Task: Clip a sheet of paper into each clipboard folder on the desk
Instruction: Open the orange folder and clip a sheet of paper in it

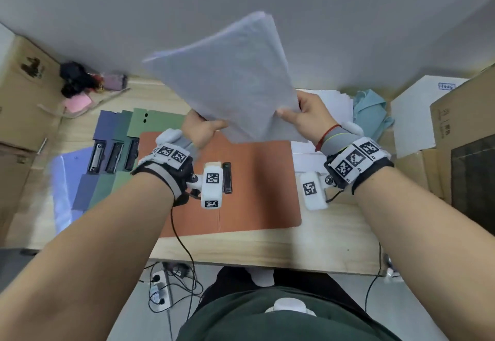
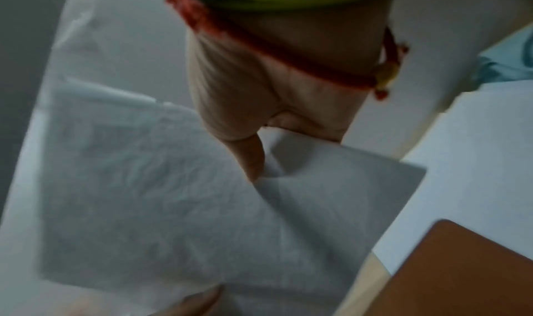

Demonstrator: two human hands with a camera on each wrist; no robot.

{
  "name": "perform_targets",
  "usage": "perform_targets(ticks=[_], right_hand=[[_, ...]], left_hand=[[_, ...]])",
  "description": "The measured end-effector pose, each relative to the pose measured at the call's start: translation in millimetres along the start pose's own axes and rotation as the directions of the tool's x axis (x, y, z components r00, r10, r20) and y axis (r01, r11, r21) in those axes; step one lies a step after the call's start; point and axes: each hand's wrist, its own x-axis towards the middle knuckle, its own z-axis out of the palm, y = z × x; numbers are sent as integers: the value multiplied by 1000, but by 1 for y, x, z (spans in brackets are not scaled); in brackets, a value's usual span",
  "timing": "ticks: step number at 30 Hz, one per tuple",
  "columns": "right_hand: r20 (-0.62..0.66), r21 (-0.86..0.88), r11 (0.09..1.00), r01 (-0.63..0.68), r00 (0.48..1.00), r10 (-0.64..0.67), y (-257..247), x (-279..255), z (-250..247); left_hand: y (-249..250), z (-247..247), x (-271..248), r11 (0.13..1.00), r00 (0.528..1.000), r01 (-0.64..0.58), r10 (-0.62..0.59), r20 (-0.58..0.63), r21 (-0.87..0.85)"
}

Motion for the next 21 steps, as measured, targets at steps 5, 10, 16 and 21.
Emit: perform_targets(ticks=[5, 10, 16, 21], right_hand=[[-76, 80, 983, -167, 982, 173, 27, -3, 7], [-109, 74, 980, -183, 976, 190, 32, -5, 10], [-112, 61, 979, -193, 974, 199, 30, -11, 7], [-116, 10, 982, -188, 975, 188, 25, -10, 11]], left_hand=[[-4, -8, -12, 964, 981, -186, 192, -15, 188], [-5, -7, -20, 938, 977, -208, 214, 9, 279], [-11, -6, -25, 923, 969, -244, 240, 52, 298], [-10, -3, -20, 923, 980, -197, 192, 49, 330]])
